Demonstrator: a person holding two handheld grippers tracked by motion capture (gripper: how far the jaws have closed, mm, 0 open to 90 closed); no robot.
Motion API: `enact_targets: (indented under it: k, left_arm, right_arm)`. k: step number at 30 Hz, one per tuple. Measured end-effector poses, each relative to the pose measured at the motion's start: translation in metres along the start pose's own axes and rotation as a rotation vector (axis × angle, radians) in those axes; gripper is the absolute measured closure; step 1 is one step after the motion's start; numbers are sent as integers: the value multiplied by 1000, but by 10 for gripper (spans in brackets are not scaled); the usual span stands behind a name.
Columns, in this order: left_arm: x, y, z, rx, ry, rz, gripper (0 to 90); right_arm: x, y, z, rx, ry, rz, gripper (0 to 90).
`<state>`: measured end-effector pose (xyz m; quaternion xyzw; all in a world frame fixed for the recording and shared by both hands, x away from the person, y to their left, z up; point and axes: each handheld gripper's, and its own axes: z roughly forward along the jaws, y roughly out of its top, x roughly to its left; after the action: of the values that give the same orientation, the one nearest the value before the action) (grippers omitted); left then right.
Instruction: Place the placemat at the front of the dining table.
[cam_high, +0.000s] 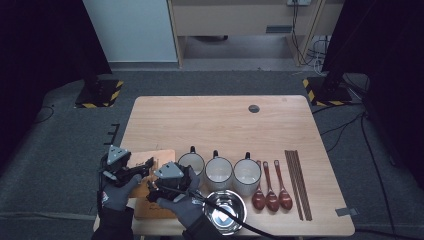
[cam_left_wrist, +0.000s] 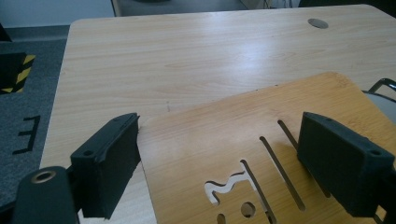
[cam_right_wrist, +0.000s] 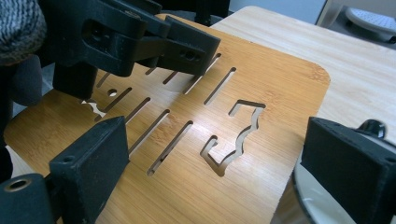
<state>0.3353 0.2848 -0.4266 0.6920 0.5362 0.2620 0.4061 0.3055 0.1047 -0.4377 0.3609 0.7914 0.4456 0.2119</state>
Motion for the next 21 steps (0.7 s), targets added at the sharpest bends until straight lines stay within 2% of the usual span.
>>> enact_targets:
  k: [8, 21]
  left_arm:
    - [-7, 17, 0, -13, 0, 10, 128]
    - [-31, 49, 3, -43, -11, 46, 128]
  right_arm:
    - [-9, 11, -7, -16, -15, -14, 76]
    - [-35, 26, -28, -55, -51, -25, 76]
